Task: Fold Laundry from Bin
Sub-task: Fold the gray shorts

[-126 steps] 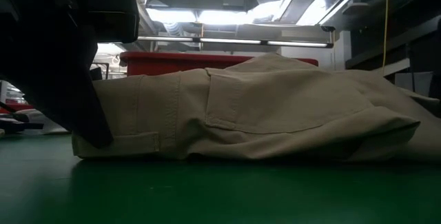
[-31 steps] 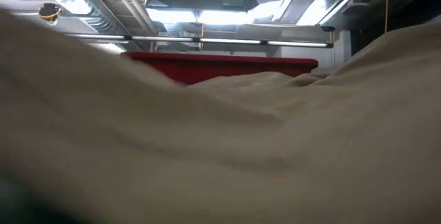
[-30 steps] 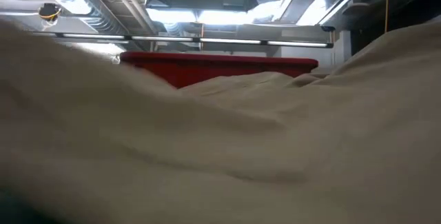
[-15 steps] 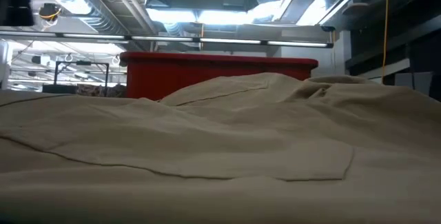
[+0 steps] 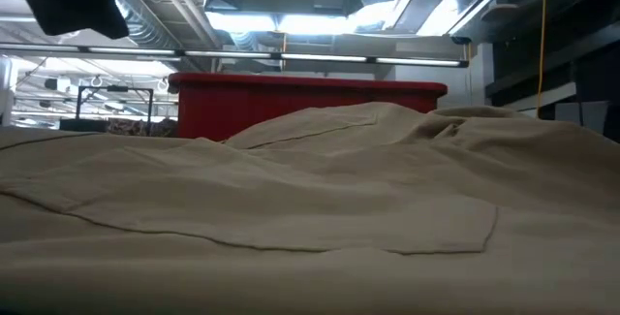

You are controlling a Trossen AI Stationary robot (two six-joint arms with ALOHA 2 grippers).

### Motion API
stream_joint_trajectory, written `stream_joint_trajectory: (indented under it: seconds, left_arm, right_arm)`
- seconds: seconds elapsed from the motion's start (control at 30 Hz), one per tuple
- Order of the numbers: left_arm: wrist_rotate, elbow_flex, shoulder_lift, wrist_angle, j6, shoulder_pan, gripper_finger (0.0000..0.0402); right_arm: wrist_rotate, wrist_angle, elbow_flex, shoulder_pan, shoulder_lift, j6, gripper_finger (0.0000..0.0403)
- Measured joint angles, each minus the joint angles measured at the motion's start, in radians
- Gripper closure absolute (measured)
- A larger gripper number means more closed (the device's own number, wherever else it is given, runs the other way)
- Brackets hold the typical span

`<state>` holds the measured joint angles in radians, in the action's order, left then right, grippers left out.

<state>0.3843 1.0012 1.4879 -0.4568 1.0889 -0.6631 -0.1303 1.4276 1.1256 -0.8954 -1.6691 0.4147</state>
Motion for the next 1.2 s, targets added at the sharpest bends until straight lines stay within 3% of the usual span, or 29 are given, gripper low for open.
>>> stream_joint_trajectory:
  seconds: [0.17, 0.4, 0.6, 0.83, 1.2]
  left_arm:
    - [0.000, 0.000, 0.000, 0.003, -0.001, 0.020, 0.0233]
    - [0.000, 0.000, 0.001, 0.003, -0.002, 0.038, 0.0233]
    - [-0.004, -0.001, 0.069, 0.055, -0.002, 0.028, 0.0241]
    - [-0.012, -0.001, 0.180, 0.073, -0.002, 0.022, 0.0257]
    - [-0.188, 0.002, 0.326, 0.080, 0.002, 0.023, 0.0273]
  right_arm:
    - [0.057, -0.201, -0.108, 0.077, 0.000, -0.165, 0.0297]
    - [0.044, -0.140, -0.149, 0.198, 0.000, -0.249, 0.0304]
    - [0.156, -0.302, -0.210, 0.279, 0.000, -0.369, 0.0304]
    - [0.173, -0.366, -0.265, 0.324, 0.000, -0.415, 0.0304]
    - [0.267, -0.258, -0.325, 0.334, 0.000, -0.130, 0.0304]
